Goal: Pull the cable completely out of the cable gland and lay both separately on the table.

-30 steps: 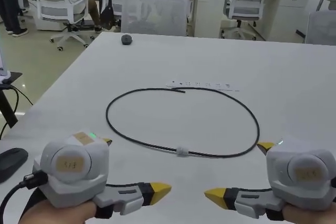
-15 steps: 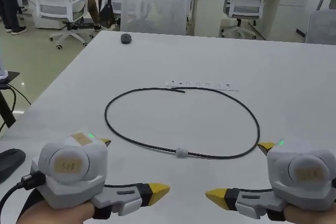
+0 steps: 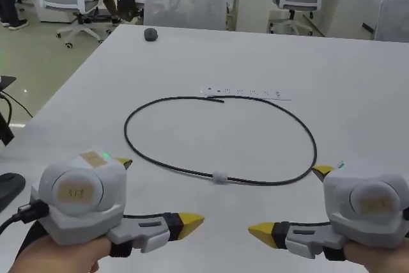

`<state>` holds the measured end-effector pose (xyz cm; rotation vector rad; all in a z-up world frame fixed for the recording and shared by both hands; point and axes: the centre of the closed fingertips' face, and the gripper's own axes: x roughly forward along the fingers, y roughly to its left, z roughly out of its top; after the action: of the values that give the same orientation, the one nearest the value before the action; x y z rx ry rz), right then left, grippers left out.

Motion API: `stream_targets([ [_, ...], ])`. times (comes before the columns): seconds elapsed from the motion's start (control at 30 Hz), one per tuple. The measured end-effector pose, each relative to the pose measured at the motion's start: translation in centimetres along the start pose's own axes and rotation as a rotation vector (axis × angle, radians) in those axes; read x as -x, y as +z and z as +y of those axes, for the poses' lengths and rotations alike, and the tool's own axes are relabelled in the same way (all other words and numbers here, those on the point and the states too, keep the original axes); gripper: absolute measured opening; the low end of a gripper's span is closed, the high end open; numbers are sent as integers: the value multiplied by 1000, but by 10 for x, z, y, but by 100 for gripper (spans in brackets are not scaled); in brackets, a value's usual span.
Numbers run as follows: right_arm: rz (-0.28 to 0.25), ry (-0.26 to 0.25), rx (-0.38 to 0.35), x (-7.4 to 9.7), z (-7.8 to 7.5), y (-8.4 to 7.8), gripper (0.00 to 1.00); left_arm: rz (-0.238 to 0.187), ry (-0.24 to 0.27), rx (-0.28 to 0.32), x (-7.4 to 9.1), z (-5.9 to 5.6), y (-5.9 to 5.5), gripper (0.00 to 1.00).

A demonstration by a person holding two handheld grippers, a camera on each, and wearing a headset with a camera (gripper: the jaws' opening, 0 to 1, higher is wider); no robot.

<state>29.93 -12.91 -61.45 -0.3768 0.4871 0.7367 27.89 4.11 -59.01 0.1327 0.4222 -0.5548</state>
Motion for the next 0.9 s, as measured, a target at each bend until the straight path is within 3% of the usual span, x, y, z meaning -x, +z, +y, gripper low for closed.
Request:
stream_targets([
  [0.63,31,50,46,-12,-4,-3,99,2,-6,-1,-4,-2,-2,96],
  [0.9,51,113,87,-28,-11,4,96,5,-15,8,-10,-5,-5,96],
])
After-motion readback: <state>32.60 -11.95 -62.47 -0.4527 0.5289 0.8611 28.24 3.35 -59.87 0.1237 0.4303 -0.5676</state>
